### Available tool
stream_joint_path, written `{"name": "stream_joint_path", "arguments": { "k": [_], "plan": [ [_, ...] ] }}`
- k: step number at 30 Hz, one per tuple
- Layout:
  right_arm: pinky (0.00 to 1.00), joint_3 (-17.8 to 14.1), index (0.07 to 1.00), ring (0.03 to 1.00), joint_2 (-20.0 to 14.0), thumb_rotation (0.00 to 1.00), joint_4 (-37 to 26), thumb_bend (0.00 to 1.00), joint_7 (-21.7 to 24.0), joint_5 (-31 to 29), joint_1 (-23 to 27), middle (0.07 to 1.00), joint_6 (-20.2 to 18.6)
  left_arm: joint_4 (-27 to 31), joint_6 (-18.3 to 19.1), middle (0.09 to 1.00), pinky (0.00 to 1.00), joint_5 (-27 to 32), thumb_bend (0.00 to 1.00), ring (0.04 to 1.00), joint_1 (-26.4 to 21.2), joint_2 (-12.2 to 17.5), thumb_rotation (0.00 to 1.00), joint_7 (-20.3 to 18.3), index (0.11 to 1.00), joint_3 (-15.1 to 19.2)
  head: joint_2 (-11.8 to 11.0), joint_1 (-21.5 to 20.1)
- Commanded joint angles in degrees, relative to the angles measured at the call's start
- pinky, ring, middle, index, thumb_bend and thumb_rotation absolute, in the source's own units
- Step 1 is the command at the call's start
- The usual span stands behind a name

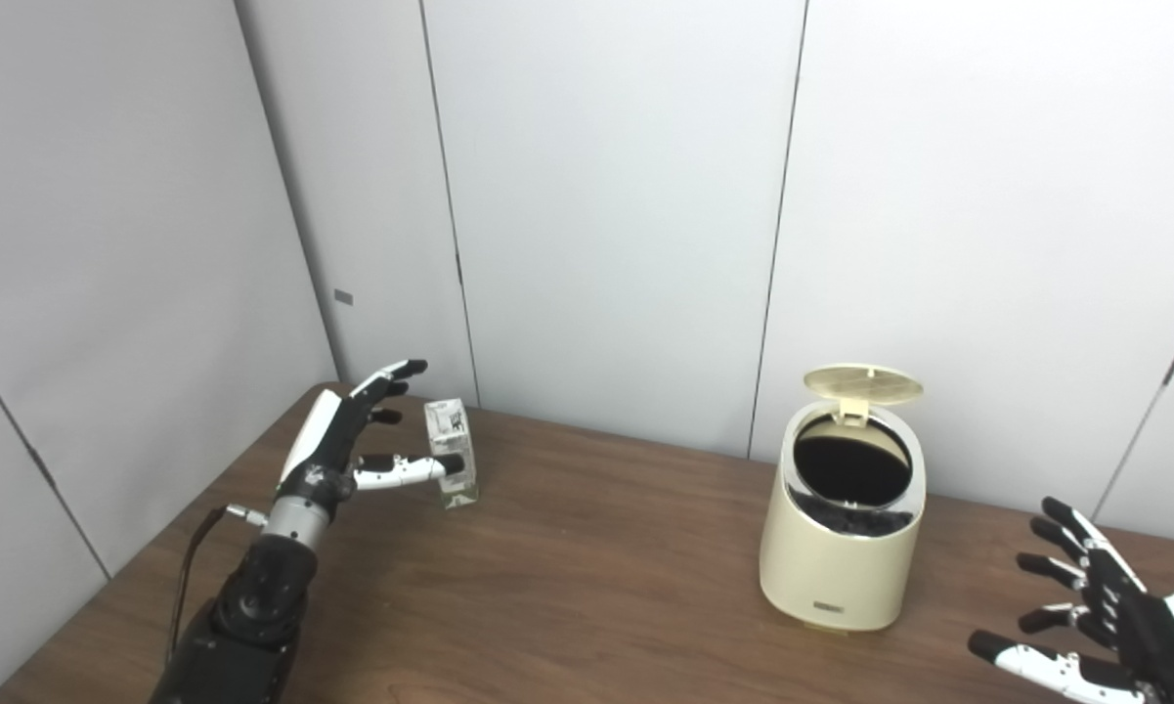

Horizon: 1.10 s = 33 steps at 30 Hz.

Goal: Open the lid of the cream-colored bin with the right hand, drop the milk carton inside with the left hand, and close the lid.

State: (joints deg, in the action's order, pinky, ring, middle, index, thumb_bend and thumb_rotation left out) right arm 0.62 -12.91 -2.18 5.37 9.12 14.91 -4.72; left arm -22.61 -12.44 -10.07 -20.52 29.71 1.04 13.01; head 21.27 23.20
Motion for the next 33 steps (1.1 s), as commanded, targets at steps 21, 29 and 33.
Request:
{"name": "stream_joint_path", "arguments": {
  "k": [21, 29, 33],
  "plan": [
    [0.53, -0.1, 0.921, 0.805, -0.9, 0.13, -6.9, 0.70, 0.1, 1.5, 0.6, 0.897, -3.5, -12.3, -2.6, 0.947, 0.85, -1.9, 0.93, 0.915, -5.6, 1.2, 0.27, 8.9, 0.971, -1.7, 0.7, -0.9],
    [0.55, -0.1, 0.930, 0.820, -0.7, 0.07, -7.8, 0.68, 0.3, 1.6, 0.3, 0.902, -4.4, -14.2, -3.0, 0.921, 0.82, 5.4, 0.95, 0.886, -5.8, -0.2, 0.30, 5.3, 0.966, -0.7, 0.8, -1.0],
    [0.61, -0.1, 0.947, 0.847, -0.5, 0.01, -8.4, 0.65, 0.5, 1.1, 0.1, 0.920, -4.9, -14.7, -3.3, 0.907, 0.85, 9.9, 0.96, 0.885, -6.0, -1.2, 0.28, 2.1, 0.963, 0.0, 0.9, -1.1]
  ]
}}
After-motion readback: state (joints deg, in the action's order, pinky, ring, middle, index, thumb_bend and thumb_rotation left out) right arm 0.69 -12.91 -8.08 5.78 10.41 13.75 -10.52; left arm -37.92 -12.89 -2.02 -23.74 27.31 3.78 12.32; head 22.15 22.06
